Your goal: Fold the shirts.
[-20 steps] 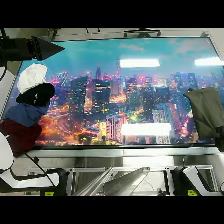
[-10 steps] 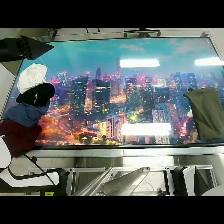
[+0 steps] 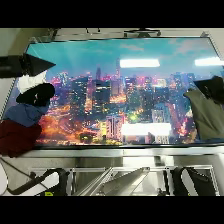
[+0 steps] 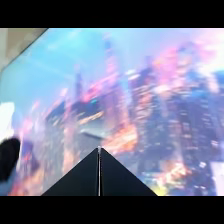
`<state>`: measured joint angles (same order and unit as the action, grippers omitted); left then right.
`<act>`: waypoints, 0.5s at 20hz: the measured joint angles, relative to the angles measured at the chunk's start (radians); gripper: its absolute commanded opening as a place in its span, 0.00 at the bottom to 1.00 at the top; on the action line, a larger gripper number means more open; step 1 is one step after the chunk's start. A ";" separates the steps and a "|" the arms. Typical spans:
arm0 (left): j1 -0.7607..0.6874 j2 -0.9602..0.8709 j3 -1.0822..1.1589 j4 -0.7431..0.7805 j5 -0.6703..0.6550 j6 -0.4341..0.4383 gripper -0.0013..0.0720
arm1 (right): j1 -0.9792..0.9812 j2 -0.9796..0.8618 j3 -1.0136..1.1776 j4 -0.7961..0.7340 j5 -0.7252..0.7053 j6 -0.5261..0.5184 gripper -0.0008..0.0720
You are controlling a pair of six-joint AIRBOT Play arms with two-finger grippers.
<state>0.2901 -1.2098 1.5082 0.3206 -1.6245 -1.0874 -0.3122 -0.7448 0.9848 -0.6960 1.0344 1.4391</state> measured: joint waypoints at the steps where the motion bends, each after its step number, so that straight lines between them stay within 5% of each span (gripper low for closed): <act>1: 0.000 0.050 -0.078 0.013 0.015 0.000 0.01 | 0.093 -0.013 0.034 -0.046 -0.014 0.012 0.04; 5: 0.000 0.230 -0.367 0.058 0.064 0.004 0.01 | 0.359 -0.089 0.093 -0.256 -0.010 0.100 0.04; 10: 0.000 0.354 -0.557 0.074 0.087 0.005 0.02 | 0.499 -0.155 0.111 -0.341 0.009 0.139 0.04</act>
<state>0.2901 -0.8562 0.9508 0.3946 -1.5372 -1.0828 0.1871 -0.9001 1.0962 -1.0370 1.0431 1.5784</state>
